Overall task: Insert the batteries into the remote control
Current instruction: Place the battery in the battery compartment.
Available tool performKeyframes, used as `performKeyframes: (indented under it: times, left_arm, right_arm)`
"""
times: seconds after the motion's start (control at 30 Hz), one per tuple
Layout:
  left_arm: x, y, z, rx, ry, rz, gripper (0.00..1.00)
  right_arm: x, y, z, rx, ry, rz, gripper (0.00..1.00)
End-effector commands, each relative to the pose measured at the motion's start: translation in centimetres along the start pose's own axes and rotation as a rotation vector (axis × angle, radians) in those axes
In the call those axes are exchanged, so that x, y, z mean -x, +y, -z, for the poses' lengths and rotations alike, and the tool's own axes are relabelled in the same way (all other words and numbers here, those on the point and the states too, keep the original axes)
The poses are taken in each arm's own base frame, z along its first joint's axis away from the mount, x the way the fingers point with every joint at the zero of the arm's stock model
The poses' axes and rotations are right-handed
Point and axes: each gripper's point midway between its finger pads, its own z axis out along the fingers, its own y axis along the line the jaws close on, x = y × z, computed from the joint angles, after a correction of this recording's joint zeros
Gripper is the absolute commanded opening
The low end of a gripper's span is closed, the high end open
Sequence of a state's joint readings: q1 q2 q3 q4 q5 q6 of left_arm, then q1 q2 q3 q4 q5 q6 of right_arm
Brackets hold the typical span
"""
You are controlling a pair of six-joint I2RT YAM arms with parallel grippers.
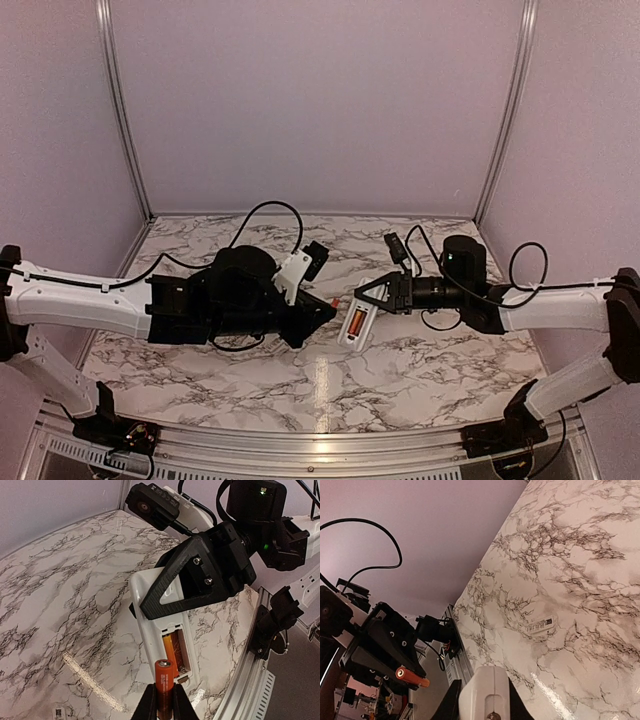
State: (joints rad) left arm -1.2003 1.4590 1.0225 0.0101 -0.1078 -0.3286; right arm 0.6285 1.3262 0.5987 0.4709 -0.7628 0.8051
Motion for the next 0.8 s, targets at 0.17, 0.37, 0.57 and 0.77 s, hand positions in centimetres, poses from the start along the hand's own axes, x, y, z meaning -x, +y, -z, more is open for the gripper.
performKeyframes:
  times: [0.17, 0.37, 0.57, 0.77]
  left_arm:
    - [1.5, -1.9, -1.8, -0.010, -0.063, 0.005, 0.00]
    - [0.7, -1.7, -3.1, 0.029, -0.035, -0.001, 0.00]
    - [0.3, -1.7, -4.5, 0.059, -0.008, -0.003, 0.00]
    - [-0.6, -0.6, -5.3, 0.117, 0.015, 0.016, 0.00]
  right_arm:
    - [1.7, 1.3, -1.8, 0.025, -0.054, -0.022, 0.00]
    - [1.2, 0.9, -2.0, 0.031, -0.053, -0.063, 0.00]
    - [1.5, 1.0, -2.0, 0.033, -0.063, -0.070, 0.00]
    - [1.5, 1.1, -1.9, 0.042, -0.067, -0.078, 0.00]
